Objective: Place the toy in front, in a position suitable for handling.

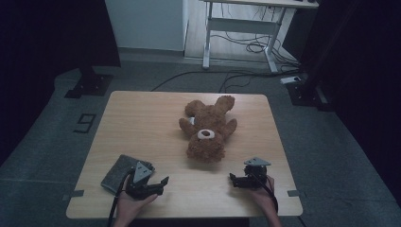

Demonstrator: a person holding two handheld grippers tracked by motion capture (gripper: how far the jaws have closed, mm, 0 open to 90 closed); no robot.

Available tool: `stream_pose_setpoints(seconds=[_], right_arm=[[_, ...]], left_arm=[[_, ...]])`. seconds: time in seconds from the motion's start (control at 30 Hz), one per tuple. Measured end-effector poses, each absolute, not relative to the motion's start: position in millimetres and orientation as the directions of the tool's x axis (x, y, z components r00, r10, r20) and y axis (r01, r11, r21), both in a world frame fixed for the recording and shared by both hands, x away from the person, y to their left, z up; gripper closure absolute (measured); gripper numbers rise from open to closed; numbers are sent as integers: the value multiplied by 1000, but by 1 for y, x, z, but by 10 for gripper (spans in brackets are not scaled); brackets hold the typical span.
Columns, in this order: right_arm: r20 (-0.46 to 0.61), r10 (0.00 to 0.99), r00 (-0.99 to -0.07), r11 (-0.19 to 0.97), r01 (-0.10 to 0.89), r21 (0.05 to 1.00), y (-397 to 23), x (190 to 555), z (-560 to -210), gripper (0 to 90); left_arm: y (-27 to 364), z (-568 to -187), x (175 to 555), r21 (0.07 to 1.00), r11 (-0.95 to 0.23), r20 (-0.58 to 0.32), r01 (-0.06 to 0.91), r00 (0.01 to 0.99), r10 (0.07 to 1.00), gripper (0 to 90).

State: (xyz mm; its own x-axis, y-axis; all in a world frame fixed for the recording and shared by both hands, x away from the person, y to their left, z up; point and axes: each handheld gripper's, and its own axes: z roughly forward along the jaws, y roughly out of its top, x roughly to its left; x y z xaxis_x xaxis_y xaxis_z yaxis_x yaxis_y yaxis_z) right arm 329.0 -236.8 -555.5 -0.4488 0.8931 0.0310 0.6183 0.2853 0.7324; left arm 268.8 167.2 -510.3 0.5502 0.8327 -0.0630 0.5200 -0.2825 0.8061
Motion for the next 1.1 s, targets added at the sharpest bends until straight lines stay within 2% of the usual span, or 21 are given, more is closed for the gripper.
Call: stream_pose_setpoints(seconds=[0.3, 0.83, 0.97, 1.1], right_arm=[[46, 891, -451, 232, 540, 809, -248, 324, -547, 132], [79, 890, -449, 186, 516, 836, -274, 334, -536, 142], [75, 888, -454, 192, 512, 837, -272, 336, -534, 143], [62, 883, -465, 211, 511, 833, -270, 340, -533, 143]], left_arm=[[166, -511, 271, 799, -276, -86, 534, 555, 827, 238], [129, -501, 295, 786, -333, -59, 521, 599, 798, 239], [116, -496, 302, 784, -318, -106, 533, 619, 778, 238], [106, -492, 308, 784, -343, -73, 517, 626, 776, 237]])
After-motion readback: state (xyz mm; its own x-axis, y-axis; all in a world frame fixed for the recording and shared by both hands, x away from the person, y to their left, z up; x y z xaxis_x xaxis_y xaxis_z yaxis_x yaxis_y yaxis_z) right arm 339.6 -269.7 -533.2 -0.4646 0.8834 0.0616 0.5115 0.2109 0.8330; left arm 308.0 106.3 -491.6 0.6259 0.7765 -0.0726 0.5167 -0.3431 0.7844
